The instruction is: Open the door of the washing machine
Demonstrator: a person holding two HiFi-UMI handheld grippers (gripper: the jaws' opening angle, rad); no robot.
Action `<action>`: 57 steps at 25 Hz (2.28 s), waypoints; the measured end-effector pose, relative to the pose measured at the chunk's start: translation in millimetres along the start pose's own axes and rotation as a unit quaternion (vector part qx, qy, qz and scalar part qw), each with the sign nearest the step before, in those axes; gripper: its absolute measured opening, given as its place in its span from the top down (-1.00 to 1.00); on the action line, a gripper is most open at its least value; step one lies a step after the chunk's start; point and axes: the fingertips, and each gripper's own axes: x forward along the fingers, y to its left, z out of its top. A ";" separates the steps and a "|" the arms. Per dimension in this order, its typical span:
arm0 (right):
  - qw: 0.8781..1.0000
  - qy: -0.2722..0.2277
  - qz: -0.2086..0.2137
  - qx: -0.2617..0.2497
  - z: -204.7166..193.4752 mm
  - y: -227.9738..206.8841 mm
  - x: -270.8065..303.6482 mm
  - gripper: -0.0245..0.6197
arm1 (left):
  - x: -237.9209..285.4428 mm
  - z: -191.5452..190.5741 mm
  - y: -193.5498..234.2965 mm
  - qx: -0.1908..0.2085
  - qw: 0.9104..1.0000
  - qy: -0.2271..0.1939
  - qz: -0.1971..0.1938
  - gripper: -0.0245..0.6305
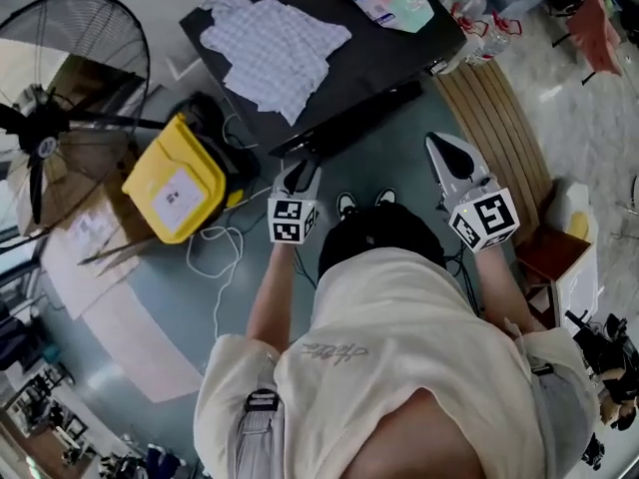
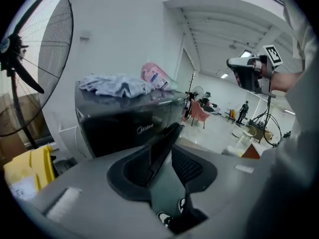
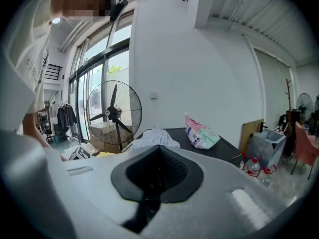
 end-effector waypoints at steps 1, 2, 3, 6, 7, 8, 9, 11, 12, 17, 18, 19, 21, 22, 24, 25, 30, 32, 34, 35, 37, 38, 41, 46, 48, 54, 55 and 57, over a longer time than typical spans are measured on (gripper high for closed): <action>1.000 0.002 -0.012 0.005 -4.7 -5.3 -1.9 0.92 | 9.0 -9.1 1.6 -0.001 1.000 0.008 -0.004 0.48; 1.000 0.006 -0.023 0.009 -9.4 -9.5 -3.8 0.92 | 17.7 -18.4 3.1 -0.001 1.000 0.018 -0.008 0.48; 0.999 0.009 -0.030 0.013 -13.3 -12.6 -5.5 0.92 | 26.4 -27.3 4.4 0.002 0.999 0.030 -0.012 0.47; 0.999 0.022 -0.037 0.015 -20.1 -15.9 -9.8 0.92 | 52.9 -50.9 4.7 0.030 0.997 0.066 -0.028 0.45; 0.999 0.027 -0.037 0.014 -21.2 -15.2 -11.5 0.92 | 61.7 -58.5 4.3 0.045 0.995 0.078 -0.033 0.44; 0.999 0.032 -0.038 0.013 -21.8 -14.1 -13.6 0.92 | 69.6 -66.0 3.7 0.054 0.994 0.089 -0.038 0.44; 0.998 0.035 -0.041 0.011 -22.3 -12.8 -16.0 0.92 | 76.4 -73.6 3.3 0.059 0.992 0.101 -0.043 0.44; 0.998 0.038 -0.047 0.008 -23.1 -9.9 -18.6 0.92 | 87.8 -87.8 4.9 0.064 0.989 0.125 -0.052 0.43; 0.998 0.038 -0.049 0.007 -23.5 -8.1 -18.6 0.92 | 93.0 -94.2 5.7 0.068 0.987 0.136 -0.056 0.42; 0.998 0.048 -0.046 0.001 -24.8 -2.3 -17.3 0.92 | 117.7 -122.8 11.2 0.095 0.976 0.185 -0.058 0.40; 0.998 0.051 -0.046 -0.001 -25.7 -1.7 -18.4 0.92 | 121.5 -127.8 13.8 0.096 0.975 0.195 -0.055 0.39; 0.997 0.055 -0.047 -0.001 -27.0 -1.8 -20.1 0.92 | 125.0 -132.1 16.0 0.097 0.973 0.203 -0.052 0.40; 0.997 0.060 -0.050 0.006 -30.0 -4.2 -23.8 0.92 | 132.3 -138.5 18.9 0.095 0.971 0.215 -0.048 0.41; 0.997 0.062 -0.052 0.009 -31.1 -5.7 -25.2 0.92 | 136.2 -140.4 19.3 0.093 0.970 0.219 -0.048 0.41; 0.996 0.065 -0.055 0.012 -32.3 -6.5 -26.7 0.92 | 143.5 -144.9 19.6 0.090 0.969 0.226 -0.048 0.41; 0.996 0.065 -0.054 0.012 -32.7 -5.8 -26.9 0.92 | 147.0 -148.9 20.0 0.090 0.967 0.232 -0.048 0.43; 0.996 0.065 -0.053 0.013 -34.6 -3.6 -29.5 0.92 | 152.4 -174.7 25.9 0.099 0.950 0.294 -0.036 0.58; 0.996 0.065 -0.055 0.016 -35.7 -3.9 -31.6 0.92 | 151.8 -174.1 25.9 0.112 0.947 0.299 -0.036 0.60; 0.996 0.065 -0.058 0.022 -38.2 -4.0 -33.5 0.92 | 151.5 -173.6 24.6 0.134 0.943 0.301 -0.041 0.63; 0.996 0.066 -0.059 0.024 -39.5 -3.7 -34.4 0.92 | 151.2 -174.3 24.4 0.138 0.942 0.304 -0.044 0.63; 0.995 0.070 -0.060 0.025 -42.6 -2.8 -36.1 0.92 | 150.3 -175.6 23.4 0.141 0.939 0.311 -0.049 0.64; 0.995 0.072 -0.061 0.025 -44.9 -2.4 -37.2 0.92 | 150.2 -175.0 21.9 0.145 0.938 0.311 -0.051 0.65; 0.994 0.076 -0.066 0.031 -53.4 -1.5 -41.3 0.92 | 154.6 -161.1 13.5 0.167 0.944 0.280 -0.054 0.67; 0.993 0.080 -0.074 0.036 -57.8 -1.5 -46.3 0.92 | 149.3 -174.0 11.4 0.155 0.939 0.304 -0.047 0.68; 0.993 0.077 -0.077 0.041 -59.8 -1.2 -47.0 0.92 | 143.2 -184.1 5.9 0.150 0.933 0.322 -0.053 0.66; 0.993 0.076 -0.081 0.047 -63.7 0.3 -52.1 0.92 | 134.6 -194.6 -19.3 0.133 0.934 0.325 -0.066 0.65; 0.993 0.075 -0.083 0.049 -65.0 0.3 -54.3 0.92 | 133.4 -197.7 -25.0 0.134 0.932 0.328 -0.070 0.65; 0.992 0.075 -0.085 0.054 -67.9 0.0 -59.3 0.92 | 131.1 -202.3 -36.4 0.134 0.930 0.333 -0.076 0.65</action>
